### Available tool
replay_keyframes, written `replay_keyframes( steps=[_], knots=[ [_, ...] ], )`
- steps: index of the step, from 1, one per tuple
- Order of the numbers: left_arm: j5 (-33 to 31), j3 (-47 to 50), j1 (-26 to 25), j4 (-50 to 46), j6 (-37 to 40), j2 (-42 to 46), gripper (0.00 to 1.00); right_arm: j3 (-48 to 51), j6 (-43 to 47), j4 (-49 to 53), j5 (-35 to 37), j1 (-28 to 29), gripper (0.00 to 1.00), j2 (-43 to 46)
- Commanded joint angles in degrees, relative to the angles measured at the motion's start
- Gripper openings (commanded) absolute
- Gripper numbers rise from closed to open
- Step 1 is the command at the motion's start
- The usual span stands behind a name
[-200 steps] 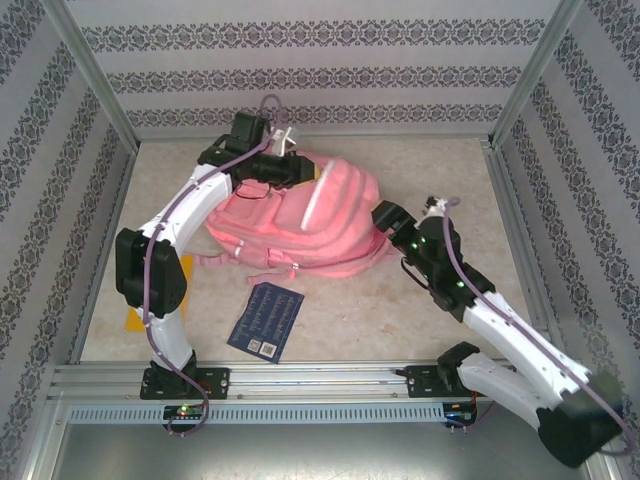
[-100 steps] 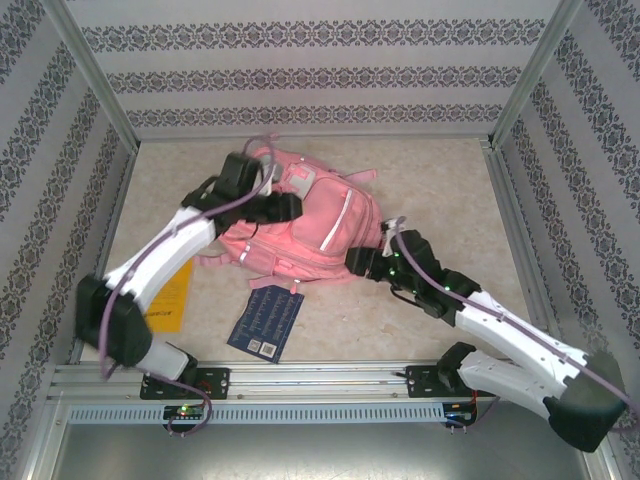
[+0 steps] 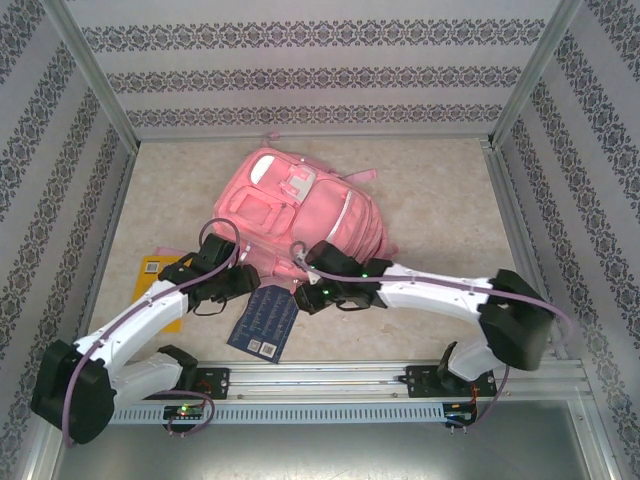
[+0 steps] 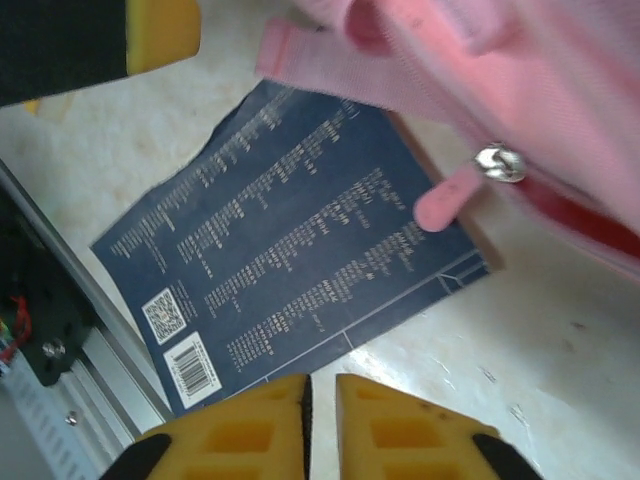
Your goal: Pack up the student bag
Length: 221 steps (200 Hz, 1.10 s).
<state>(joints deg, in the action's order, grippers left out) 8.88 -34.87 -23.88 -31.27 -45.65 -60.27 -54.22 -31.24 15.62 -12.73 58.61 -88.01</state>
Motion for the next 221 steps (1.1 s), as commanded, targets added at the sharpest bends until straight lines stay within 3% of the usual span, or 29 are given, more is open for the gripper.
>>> replay_keyframes(
  steps=[1,72,185,221],
  knots=[
    [-1.12,2.37,0.37,0.92,-2.69,1.79,0.57,-4.67,2.44,5.56,1.57,2.65,0.11,-5.72],
    [1.43,10.12,0.32,4.70,-3.76,2.10,0.57,-7.09,0.86,6.18,4.25,2.93,0.10,-15.51],
    [14.08,13.28,-1.25,15.50,-5.76,-1.99,0.52,-13.57,0.50,6.47,4.36,-1.74,0.09,-20.82],
    [14.47,14.83,-2.10,18.01,-6.93,-3.24,0.37,-8.87,-2.65,4.40,3.59,-3.03,0.15,-16.62]
  ],
)
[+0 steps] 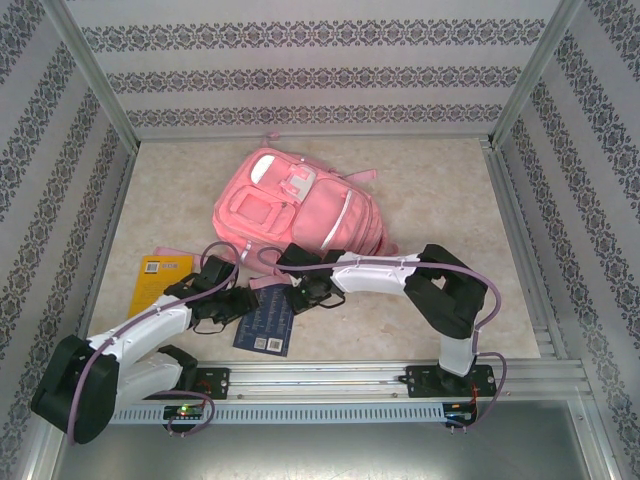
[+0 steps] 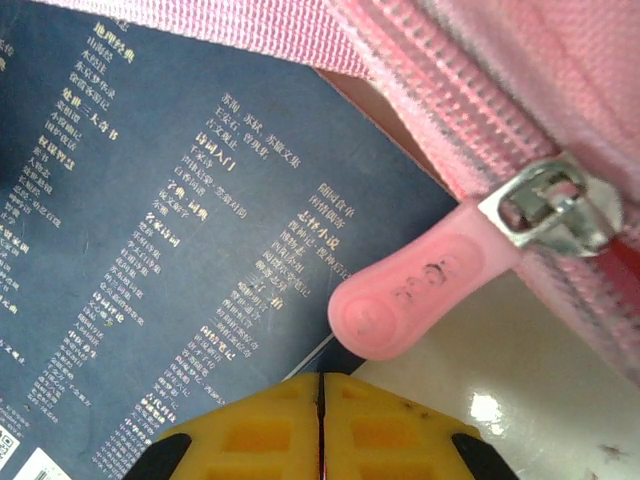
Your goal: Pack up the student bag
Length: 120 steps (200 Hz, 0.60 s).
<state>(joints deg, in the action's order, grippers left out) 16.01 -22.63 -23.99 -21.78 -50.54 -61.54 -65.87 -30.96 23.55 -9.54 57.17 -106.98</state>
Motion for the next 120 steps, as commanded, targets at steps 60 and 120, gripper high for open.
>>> replay_keyframes(
  steps=[60,120],
  knots=[
    [8.90,2.77,-5.28,15.11,-5.85,-5.02,0.17,18.22,-12.54,-16.95,-12.42,-6.89,0.30,15.78],
    [9.73,1.73,-7.65,18.31,-6.62,-9.26,0.17,25.62,-12.88,-16.80,-10.62,-8.57,0.41,20.73]
  ],
)
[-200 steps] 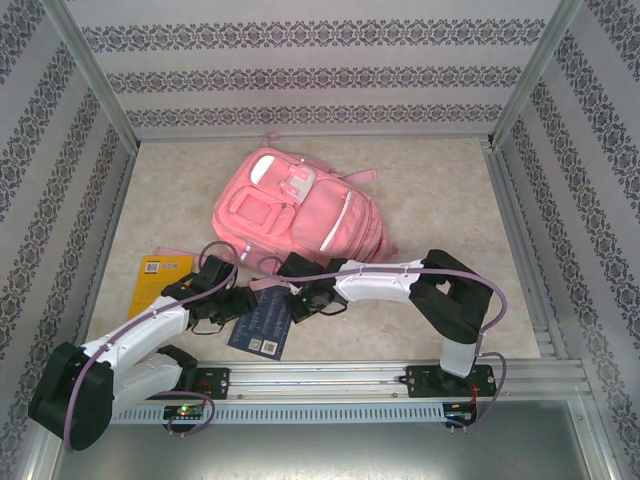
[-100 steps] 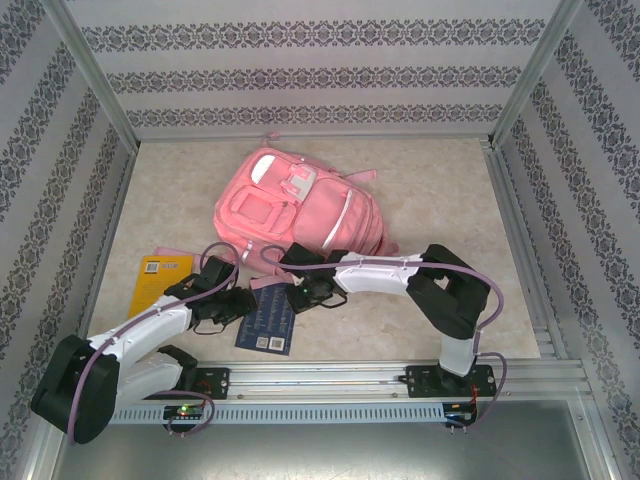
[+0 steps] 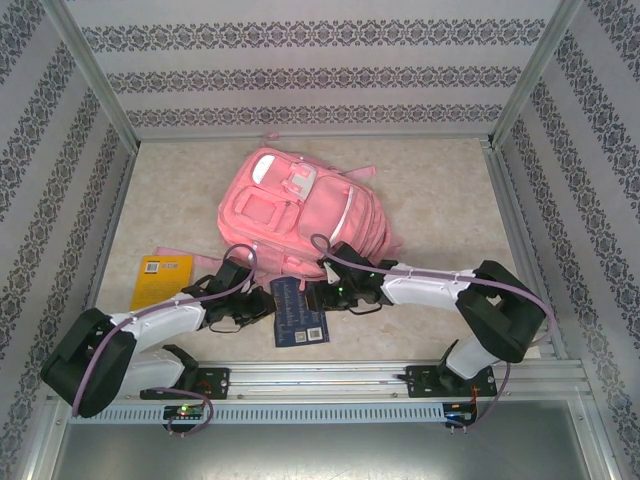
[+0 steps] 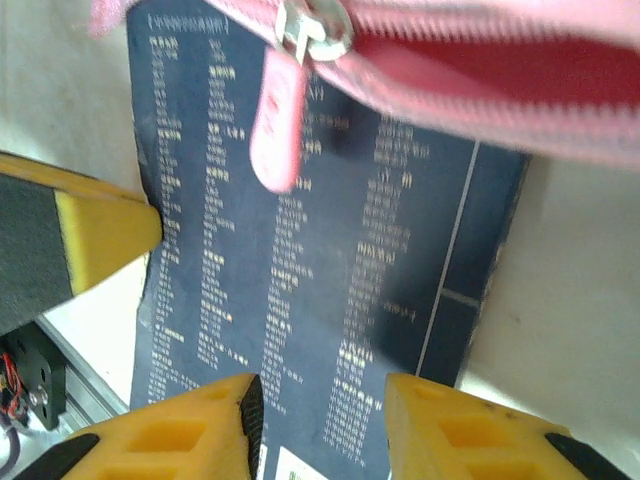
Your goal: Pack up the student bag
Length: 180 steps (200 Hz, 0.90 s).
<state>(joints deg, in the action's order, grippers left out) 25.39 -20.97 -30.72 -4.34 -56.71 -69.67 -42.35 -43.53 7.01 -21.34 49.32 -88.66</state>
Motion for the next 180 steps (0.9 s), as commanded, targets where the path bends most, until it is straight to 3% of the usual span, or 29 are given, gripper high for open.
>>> replay_keyframes(
  steps=[1,43,82,180],
  knots=[
    [0.32,0.06,-0.92,0.80,-0.40,-1.15,0.17,2.23,-0.28,-0.20,1.29,-0.76,0.41,2.47],
    [-0.47,-0.38,-0.93,-0.84,1.02,-1.37,0.17,3.37,1.66,-0.58,1.75,-3.68,0.43,1.84],
    [-0.54,-0.65,-0.92,-0.98,1.60,-2.08,0.17,1.34,1.97,-2.48,-1.22,-3.67,0.40,-3.02],
    [1.11,-1.04,-1.07,0.85,3.34,-5.60,0.16,3.68,-1.99,-9.44,-5.60,-3.64,0.33,-3.45]
  ],
)
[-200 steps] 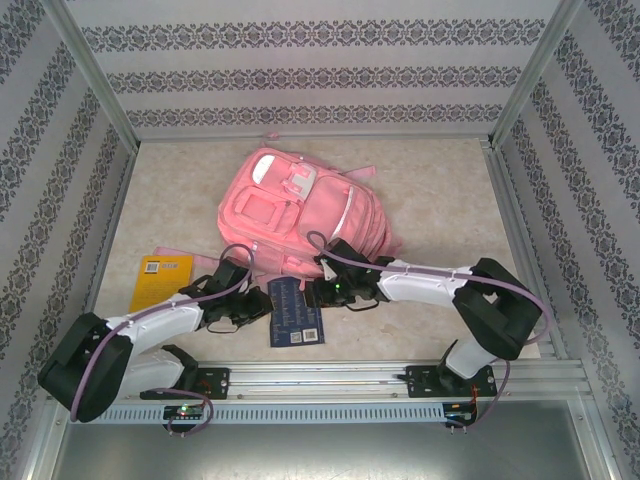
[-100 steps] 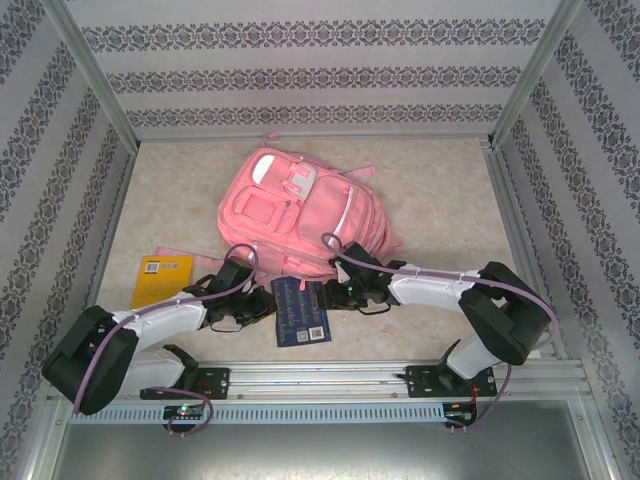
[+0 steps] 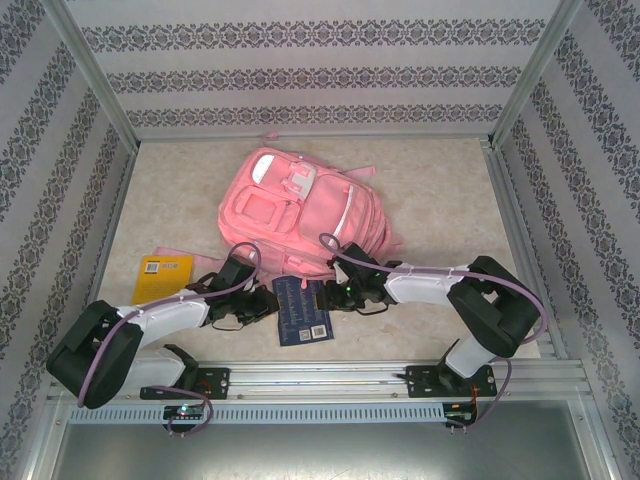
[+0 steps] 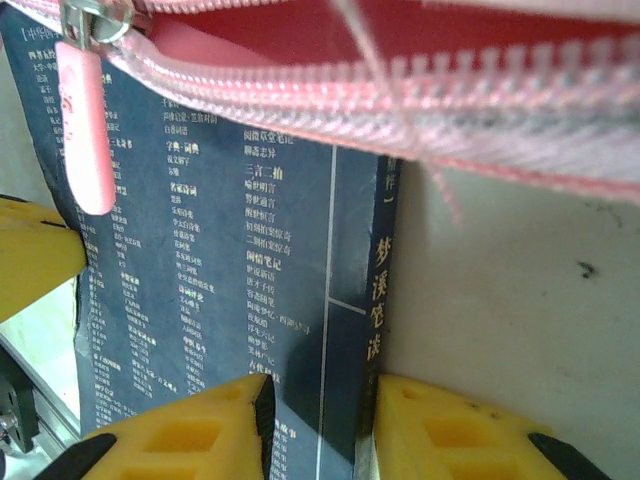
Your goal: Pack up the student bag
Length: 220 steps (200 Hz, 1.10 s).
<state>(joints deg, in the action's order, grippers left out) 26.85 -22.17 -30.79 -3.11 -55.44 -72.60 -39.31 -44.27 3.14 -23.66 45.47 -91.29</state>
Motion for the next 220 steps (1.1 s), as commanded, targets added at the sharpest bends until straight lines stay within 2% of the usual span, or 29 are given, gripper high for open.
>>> replay_keyframes(
  steps=[1,32,63,84,102,123,142,155,185,197,220],
  knots=[
    [-0.33,0.14,-1.02,-0.39,2.17,-2.74,0.16,0.64,-1.29,-5.59,-3.35,0.17,0.33,-0.87],
    [-0.44,-0.75,-2.25,-0.26,2.70,-3.86,0.15,0.54,-2.51,-7.72,-6.52,0.13,0.34,-2.12],
    [-0.57,-1.08,-2.81,-0.41,2.87,-4.24,0.15,1.24,-5.65,-11.12,-8.97,0.14,0.33,0.48],
    [-0.41,-1.27,-3.04,-0.50,2.97,-4.12,0.15,2.24,-9.78,-16.05,-10.97,0.15,0.34,1.17],
    [0.36,-1.44,-3.37,0.07,2.51,-4.13,0.20,2.14,-12.97,-21.17,-14.90,0.36,0.33,-1.44],
    [1.30,-1.85,-3.32,0.00,1.54,-3.12,0.26,2.52,-14.54,-22.75,-15.71,0.25,0.15,-2.20],
    [-0.24,-2.26,-3.34,-3.80,1.21,1.01,0.37,3.91,-14.52,-20.48,-14.32,-0.16,0.00,0.96],
    [-2.16,-2.92,-3.23,-7.41,1.55,5.42,0.44,5.25,-14.54,-18.66,-14.11,-0.57,0.00,4.01],
    [-6.63,-5.25,-3.22,-16.37,3.28,16.21,0.49,8.28,-14.53,-13.53,-13.53,-1.12,0.00,12.82],
    [-7.68,-6.84,-3.09,-19.63,4.95,18.23,0.50,9.10,-14.11,-10.96,-13.11,-1.19,0.00,16.79],
    [-5.90,-8.89,-2.96,-21.03,7.67,18.82,0.54,10.34,-13.73,-7.07,-12.64,-1.71,0.00,24.46]
  ],
)
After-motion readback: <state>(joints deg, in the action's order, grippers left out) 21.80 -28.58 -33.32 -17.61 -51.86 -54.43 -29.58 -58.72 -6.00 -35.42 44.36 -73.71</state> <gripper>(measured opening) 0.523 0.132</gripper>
